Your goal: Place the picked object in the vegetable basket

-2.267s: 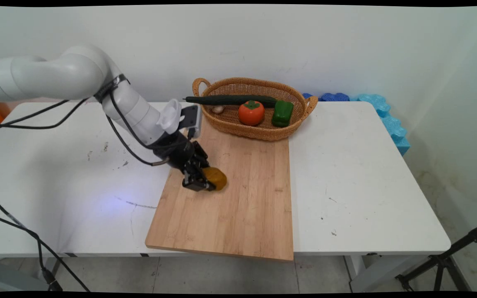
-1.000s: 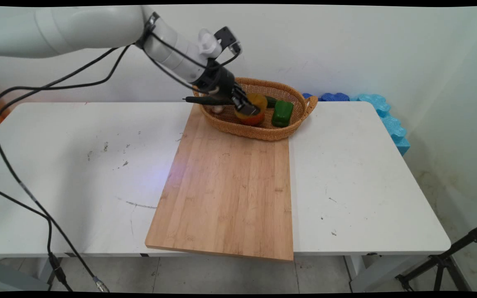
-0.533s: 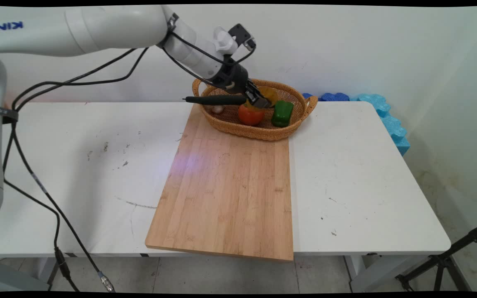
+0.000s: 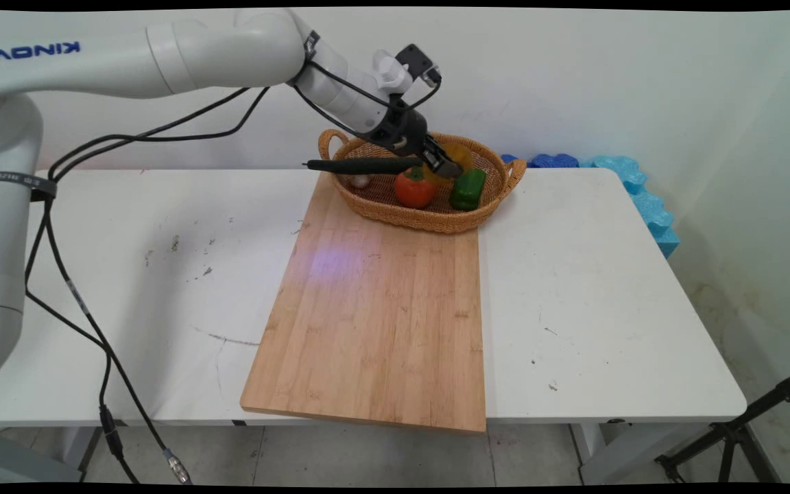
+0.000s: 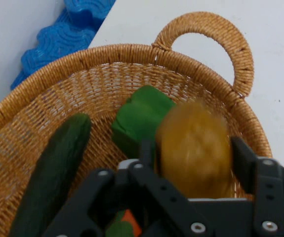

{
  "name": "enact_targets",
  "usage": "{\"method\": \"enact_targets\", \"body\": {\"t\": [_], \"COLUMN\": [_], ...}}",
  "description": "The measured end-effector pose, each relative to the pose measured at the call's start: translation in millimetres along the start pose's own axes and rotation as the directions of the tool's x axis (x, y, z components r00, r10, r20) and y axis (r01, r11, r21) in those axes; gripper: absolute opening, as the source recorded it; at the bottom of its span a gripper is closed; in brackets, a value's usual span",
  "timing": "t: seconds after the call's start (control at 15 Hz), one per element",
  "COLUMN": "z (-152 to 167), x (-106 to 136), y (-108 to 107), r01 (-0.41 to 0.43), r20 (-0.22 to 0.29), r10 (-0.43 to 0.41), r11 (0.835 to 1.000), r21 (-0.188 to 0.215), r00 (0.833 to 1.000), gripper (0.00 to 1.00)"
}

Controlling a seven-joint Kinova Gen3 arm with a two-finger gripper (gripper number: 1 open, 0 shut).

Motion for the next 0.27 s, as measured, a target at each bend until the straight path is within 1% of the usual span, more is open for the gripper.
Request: {"method": "enact_targets", "body": {"t": [0.07, 0.27], "z": [2.9, 9.9], "x": [1.1, 3.6], "y": [-0.5, -1.3], "r01": [0.002, 0.006], "r20": [-0.003, -0.01], "r10": [-0.002, -0.006], "r11": [1.0, 1.0], "r21": [0.001, 0.002], "r00": [1.0, 1.0], "gripper": [1.0, 1.0]}}
